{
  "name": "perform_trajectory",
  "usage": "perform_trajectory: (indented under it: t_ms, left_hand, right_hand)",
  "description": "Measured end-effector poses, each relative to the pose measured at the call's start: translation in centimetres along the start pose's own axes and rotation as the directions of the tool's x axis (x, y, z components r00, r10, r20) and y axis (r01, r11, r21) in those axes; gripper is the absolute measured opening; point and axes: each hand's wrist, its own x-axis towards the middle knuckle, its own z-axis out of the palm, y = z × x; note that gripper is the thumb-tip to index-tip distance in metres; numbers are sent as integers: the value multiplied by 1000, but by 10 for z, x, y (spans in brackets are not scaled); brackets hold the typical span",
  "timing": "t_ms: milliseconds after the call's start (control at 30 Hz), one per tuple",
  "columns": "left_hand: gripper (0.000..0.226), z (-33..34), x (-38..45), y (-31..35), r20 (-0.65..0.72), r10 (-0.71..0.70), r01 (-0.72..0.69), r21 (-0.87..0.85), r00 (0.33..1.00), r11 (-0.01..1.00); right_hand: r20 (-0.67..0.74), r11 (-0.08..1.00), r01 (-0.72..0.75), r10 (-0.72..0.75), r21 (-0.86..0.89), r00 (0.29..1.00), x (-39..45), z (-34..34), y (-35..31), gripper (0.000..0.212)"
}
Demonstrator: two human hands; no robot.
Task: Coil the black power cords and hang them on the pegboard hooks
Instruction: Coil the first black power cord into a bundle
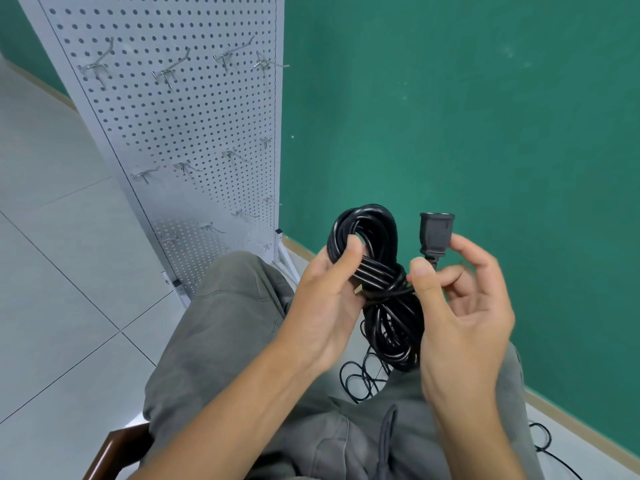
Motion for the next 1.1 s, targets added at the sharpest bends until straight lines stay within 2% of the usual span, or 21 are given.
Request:
perform_trajectory:
  t_ms: [67, 133, 267, 367, 567, 767, 833, 967, 1100]
  left_hand:
    - [23, 1, 1, 2, 15, -11, 11, 4, 1000, 1000]
    - [29, 1, 1, 3, 44, -27, 27, 7, 999, 1000]
    - [45, -1, 0, 4, 41, -65, 65, 2, 997, 998]
    - [63, 1, 0, 6, 19, -71, 70, 49, 997, 996]
    - [55, 4, -1, 7, -47, -64, 65, 25, 997, 998]
    - [58, 4, -2, 8, -54, -29, 32, 61, 998, 998]
    - [53, 3, -3, 6, -48, -13, 18, 104, 999, 994]
    - [45, -3, 0, 2, 5, -9, 8, 149, 1000, 989]
    - [67, -5, 4, 3, 39, -33, 23, 234, 999, 972]
  right_hand:
    - [0, 998, 46, -46, -51, 999, -1, -1, 4, 41]
    - [32, 982, 125, -121, -145, 992, -3, -3, 7, 46]
    - [186, 842, 340, -287, -419, 940, 0, -8, 11, 45]
    - [266, 765, 425, -334, -484, 904, 2, -10, 13, 43]
    - [296, 646, 511, -419, -567, 858, 5, -9, 15, 31]
    - [405, 542, 533, -346, -650, 846, 8, -13, 18, 26]
    - [437, 515, 530, -301, -673, 848, 10, -13, 16, 28]
    - [535, 401, 591, -253, -700, 806, 14, -12, 8, 27]
    - [606, 350, 637, -209, -687, 768, 21, -14, 3, 30]
